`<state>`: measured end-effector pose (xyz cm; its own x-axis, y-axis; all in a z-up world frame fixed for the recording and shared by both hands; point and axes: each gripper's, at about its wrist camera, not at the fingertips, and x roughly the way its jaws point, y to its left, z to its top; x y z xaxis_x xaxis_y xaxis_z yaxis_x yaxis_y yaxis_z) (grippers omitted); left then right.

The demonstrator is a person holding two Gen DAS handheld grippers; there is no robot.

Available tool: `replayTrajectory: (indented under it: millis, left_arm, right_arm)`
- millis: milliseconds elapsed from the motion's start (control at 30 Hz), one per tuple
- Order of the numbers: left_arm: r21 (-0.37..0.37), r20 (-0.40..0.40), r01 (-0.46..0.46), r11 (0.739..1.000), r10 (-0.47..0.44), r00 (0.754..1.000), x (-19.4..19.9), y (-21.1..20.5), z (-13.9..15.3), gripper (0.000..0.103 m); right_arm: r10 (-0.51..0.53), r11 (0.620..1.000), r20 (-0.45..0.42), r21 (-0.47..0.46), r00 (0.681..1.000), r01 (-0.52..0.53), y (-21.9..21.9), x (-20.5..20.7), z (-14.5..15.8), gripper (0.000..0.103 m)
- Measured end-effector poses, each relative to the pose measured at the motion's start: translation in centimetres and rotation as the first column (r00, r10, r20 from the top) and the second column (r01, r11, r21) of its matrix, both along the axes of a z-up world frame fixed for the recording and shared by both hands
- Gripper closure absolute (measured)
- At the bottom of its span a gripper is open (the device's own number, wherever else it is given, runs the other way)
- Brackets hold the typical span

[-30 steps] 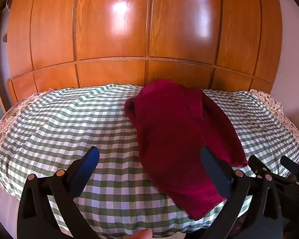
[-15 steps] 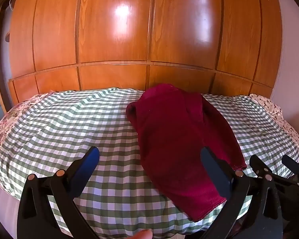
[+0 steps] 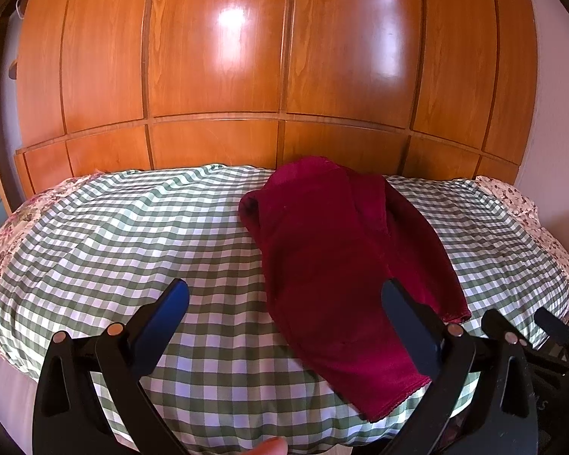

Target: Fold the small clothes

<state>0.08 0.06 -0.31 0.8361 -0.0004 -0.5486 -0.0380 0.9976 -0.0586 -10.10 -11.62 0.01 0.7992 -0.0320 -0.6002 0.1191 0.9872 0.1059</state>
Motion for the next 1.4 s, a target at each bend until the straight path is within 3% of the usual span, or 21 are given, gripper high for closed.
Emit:
replayTrajectory:
  millis: [200,667,1067,1400]
  left_arm:
    - [-0.004,-0.009,0.0,1.0,0.0,1.0,0.4,0.0,-0.3,0.002]
    - [0.016,-0.026,0.021,1.0,-0.021,0.999,1.0,-0.6,-0.7,0.002]
    - [0.012,0.009,0.021,1.0,-0.021,1.0,0.5,-0.6,0.0,0.002]
    - [0.004,0.019,0.017,1.0,-0.017,1.0,0.4,-0.4,0.3,0.002]
  right_arm:
    - [-0.002,0.999,-0.027,0.047,1.0,0.004,-0.7,0.1,-0.7,0.003]
    - [-0.025,0.999,-0.055,0.039,0.998,0.027,-1.4,0.9,-1.4,0.003]
    - [-0.03,0.999,0.037,-0.027,0.999,0.031,-0.6,-0.1,0.3,0.003]
    - [-0.029,0.999,0.041,-0.031,0.999,0.03,-0.4,-0.1,0.4,0.003]
